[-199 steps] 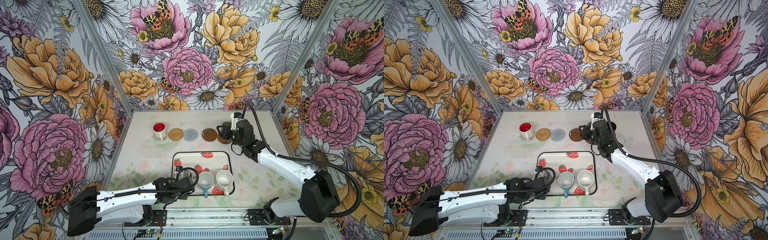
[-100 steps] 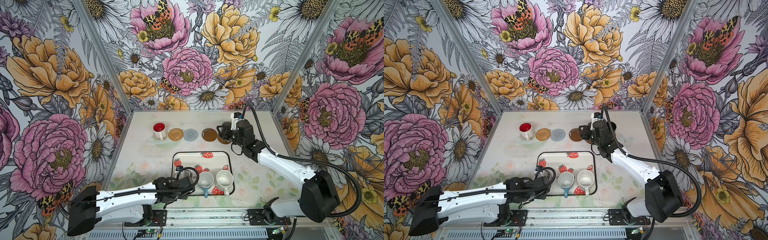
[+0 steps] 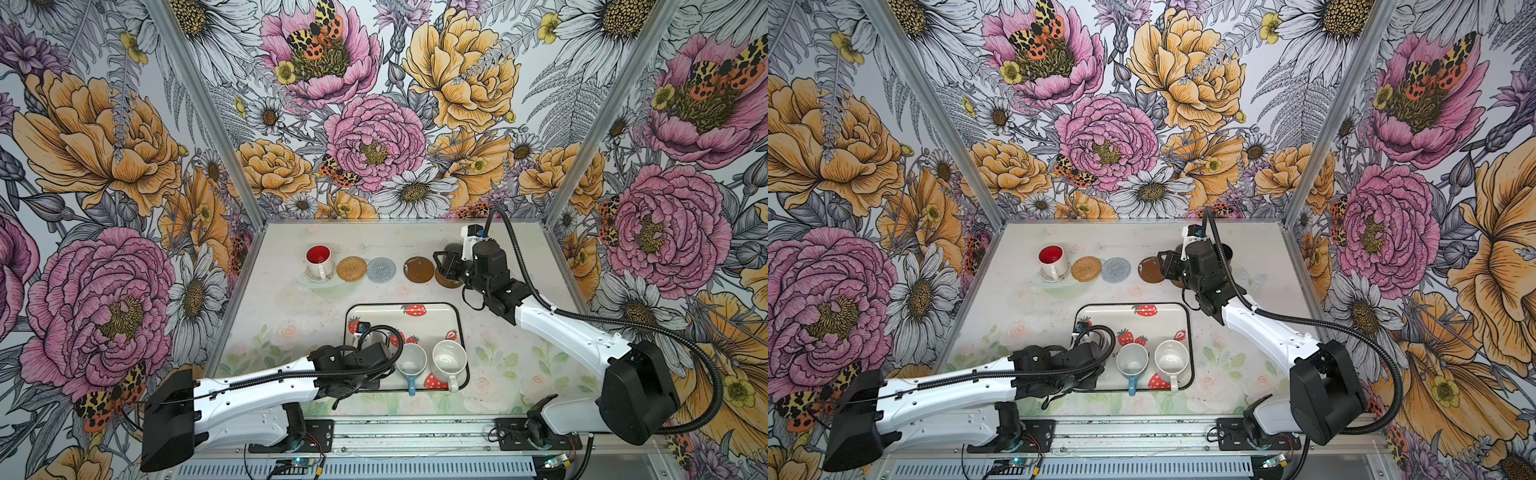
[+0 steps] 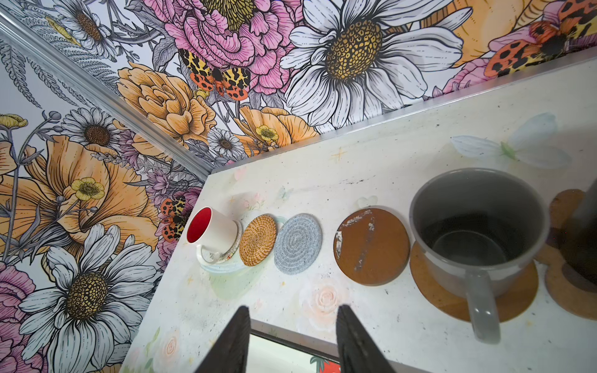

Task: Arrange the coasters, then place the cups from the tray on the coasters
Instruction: 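Lift the white mug with the left gripper and carry it toward the coasters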

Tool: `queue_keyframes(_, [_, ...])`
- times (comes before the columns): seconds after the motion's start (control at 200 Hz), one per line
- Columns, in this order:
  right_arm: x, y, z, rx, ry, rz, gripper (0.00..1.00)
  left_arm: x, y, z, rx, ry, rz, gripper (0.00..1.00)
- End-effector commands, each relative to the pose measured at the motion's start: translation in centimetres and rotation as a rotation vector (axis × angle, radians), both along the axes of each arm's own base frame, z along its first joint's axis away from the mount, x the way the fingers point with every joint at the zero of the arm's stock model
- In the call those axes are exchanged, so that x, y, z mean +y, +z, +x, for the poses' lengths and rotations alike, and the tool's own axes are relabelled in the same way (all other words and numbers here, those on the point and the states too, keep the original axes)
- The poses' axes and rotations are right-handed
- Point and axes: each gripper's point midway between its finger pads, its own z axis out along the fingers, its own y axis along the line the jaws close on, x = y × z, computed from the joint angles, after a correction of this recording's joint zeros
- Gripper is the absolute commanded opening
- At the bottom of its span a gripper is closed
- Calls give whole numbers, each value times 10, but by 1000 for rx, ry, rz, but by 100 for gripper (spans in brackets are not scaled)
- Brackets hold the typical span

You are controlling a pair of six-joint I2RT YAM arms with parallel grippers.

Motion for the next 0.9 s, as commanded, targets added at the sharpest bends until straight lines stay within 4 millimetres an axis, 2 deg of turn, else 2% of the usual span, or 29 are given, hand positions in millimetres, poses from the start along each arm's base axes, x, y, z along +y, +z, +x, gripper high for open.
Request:
queue_keyframes(0.0, [8, 14, 4, -30, 22, 16, 46, -7, 23, 21, -84, 22, -28, 0])
queue_keyframes(0.3, [10, 7, 7, -17, 38, 15, 46, -1, 36, 48, -113, 74, -13, 0])
queue_keyframes(0.46, [10, 3, 10, -7, 44, 19, 46, 8, 46, 67, -143, 116, 0, 0])
queue_keyframes(0.635, [8, -4, 15, 7, 41, 19, 46, 21, 48, 84, -155, 151, 36, 0])
queue_keyframes(0.896, [5, -12, 22, 31, 40, 27, 46, 24, 57, 120, -193, 177, 8, 0])
